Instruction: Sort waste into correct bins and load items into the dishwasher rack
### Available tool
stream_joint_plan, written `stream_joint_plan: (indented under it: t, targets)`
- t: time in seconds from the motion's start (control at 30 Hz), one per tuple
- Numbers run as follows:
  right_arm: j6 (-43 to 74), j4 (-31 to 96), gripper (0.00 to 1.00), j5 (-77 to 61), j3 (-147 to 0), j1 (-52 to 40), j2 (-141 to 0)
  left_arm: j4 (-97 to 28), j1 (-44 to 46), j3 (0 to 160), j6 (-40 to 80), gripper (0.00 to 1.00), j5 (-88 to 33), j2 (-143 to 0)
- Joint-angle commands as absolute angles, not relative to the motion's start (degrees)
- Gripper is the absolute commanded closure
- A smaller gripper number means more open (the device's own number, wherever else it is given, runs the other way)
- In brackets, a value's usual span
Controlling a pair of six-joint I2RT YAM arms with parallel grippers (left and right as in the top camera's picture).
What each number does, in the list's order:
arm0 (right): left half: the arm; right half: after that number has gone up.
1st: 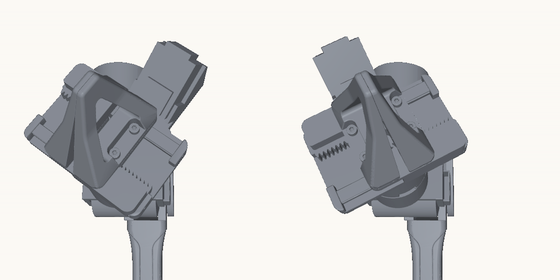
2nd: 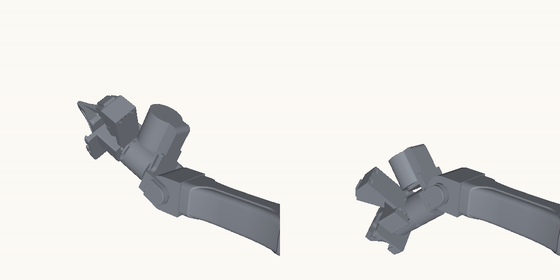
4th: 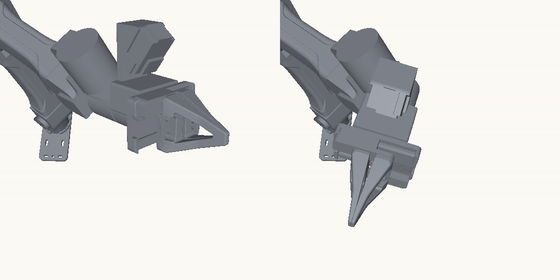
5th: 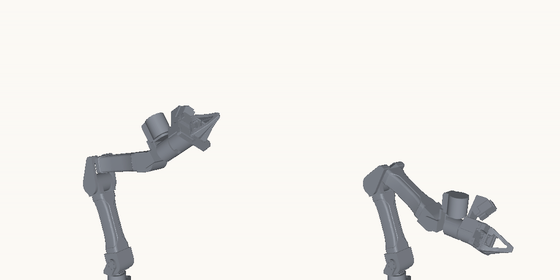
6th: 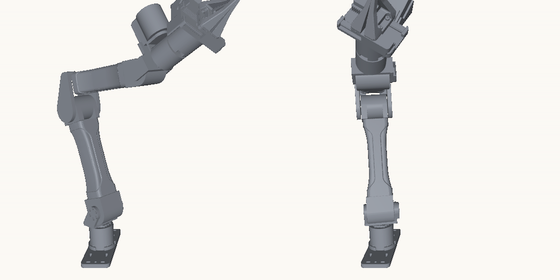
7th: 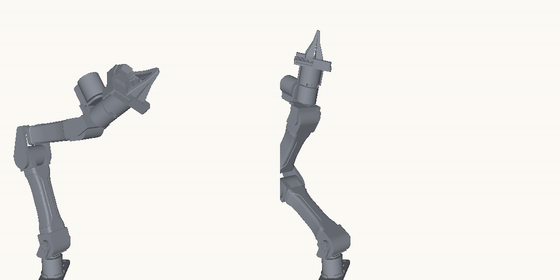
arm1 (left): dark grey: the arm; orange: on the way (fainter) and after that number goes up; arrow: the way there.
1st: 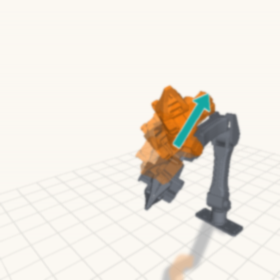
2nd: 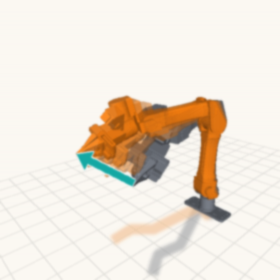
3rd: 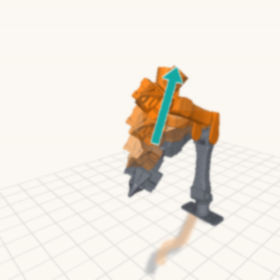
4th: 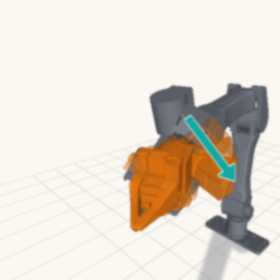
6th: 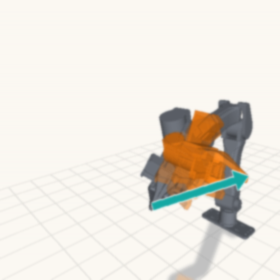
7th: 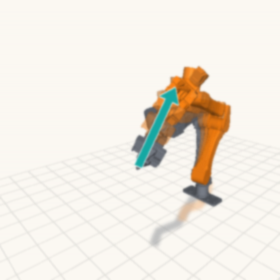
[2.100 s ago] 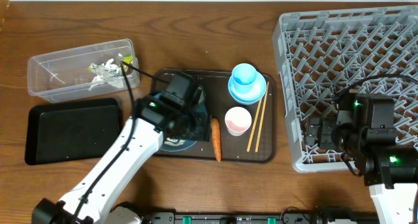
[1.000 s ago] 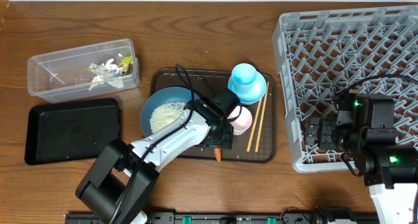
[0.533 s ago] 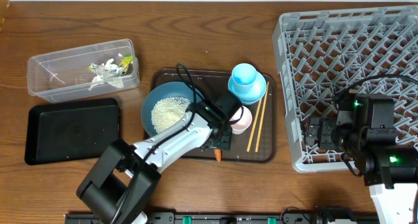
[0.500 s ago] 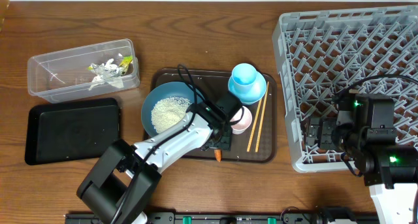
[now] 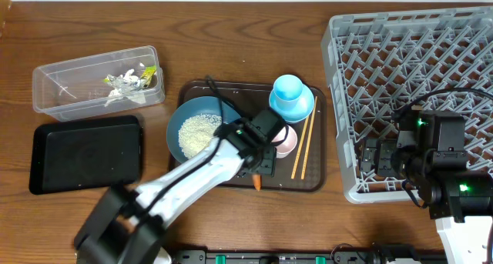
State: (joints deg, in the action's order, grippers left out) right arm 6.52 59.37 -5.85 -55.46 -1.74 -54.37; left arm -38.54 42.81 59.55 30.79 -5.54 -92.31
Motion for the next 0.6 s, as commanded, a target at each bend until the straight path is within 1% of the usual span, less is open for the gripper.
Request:
stream_joint_plan:
  t: [0.0,0.1,0.2,0.5,0.57]
  targets:
    - [6.8,59.6,0.01,-6.2,-56.5,-2.2,-54.4,-38.2,42.6,60.6,27.8,0.35,-3.9,-85.7]
    - [6.8,59.6,0.01,-6.2,-56.5,-2.2,-54.4,-35.2,42.0,60.9,26.8,0.35,-3.7,-81.7]
    - [6.8,59.6,0.01,-6.2,-56.5,-2.2,-54.4,-31.5,41.1,60.9,26.8,0.35,-3.8,-80.7]
    - [6.8,59.6,0.01,-6.2,-56.5,-2.2,-54.4,-27.7,40.9,60.9,27.1,0.36,-5.6,-90.2]
    - [6.8,59.6,0.01,-6.2,-56.5,-2.2,-54.4,-27.7,40.9,60.9,28.3,0.42,-5.6,-92.4]
